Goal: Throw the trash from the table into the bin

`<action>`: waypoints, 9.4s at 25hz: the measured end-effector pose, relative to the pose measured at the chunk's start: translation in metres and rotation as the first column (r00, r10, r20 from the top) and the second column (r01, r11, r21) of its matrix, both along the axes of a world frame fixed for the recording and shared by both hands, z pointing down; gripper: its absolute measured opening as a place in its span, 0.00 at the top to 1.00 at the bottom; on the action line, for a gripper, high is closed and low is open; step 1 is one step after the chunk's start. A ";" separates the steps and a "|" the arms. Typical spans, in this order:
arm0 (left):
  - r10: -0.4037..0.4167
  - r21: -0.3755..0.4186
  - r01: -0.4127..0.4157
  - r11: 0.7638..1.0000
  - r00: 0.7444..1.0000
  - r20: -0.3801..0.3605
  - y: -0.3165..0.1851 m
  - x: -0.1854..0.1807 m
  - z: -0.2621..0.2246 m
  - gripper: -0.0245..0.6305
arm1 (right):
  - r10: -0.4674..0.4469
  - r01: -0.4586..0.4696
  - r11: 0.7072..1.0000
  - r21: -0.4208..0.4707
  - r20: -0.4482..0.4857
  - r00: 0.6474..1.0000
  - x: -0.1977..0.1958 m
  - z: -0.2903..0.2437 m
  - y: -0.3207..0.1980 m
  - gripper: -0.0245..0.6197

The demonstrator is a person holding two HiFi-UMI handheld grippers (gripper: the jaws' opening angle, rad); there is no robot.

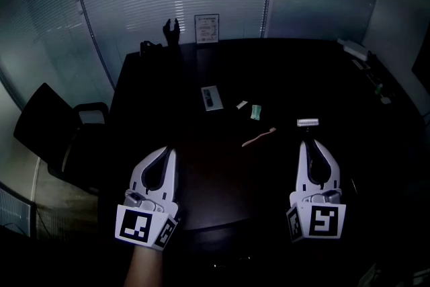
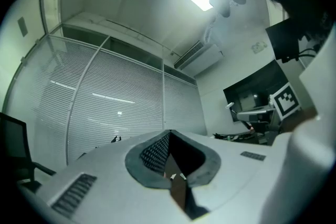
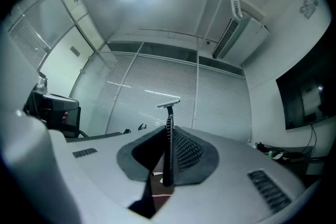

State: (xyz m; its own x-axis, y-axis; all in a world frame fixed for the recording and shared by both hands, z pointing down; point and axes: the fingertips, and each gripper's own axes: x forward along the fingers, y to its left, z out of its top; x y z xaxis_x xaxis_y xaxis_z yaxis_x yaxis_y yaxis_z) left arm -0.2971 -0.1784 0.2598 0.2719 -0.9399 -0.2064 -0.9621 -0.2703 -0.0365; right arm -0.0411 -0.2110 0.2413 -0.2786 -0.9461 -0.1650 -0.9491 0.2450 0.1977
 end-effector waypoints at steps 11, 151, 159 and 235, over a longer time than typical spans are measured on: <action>0.141 0.020 -0.142 0.990 0.990 0.017 -0.005 0.112 -0.005 0.96 | 0.143 -0.143 0.990 0.011 0.015 0.990 0.119 0.004 0.036 0.89; 0.086 -0.060 -0.084 0.995 0.996 0.023 0.147 0.347 0.040 0.96 | -0.101 0.104 0.994 -0.040 0.078 0.992 0.315 0.057 0.156 0.95; 0.037 -0.053 -0.036 0.998 0.999 0.025 0.155 0.301 0.034 0.96 | -0.181 0.181 0.983 0.001 0.067 0.981 0.263 0.040 0.145 0.95; -0.237 -0.094 0.238 0.967 0.971 0.023 -0.098 0.020 0.041 0.96 | -0.756 0.453 0.586 -0.672 -0.253 0.603 -0.054 0.258 -0.184 0.81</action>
State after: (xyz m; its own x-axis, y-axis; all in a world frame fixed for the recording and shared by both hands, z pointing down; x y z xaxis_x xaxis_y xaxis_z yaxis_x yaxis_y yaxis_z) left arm -0.2771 -0.2767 0.3005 0.0406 -0.9930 -0.1112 -0.9988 -0.0371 -0.0333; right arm -0.0953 -0.3955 0.4990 -0.7049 -0.3915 0.5914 -0.3318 0.9190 0.2129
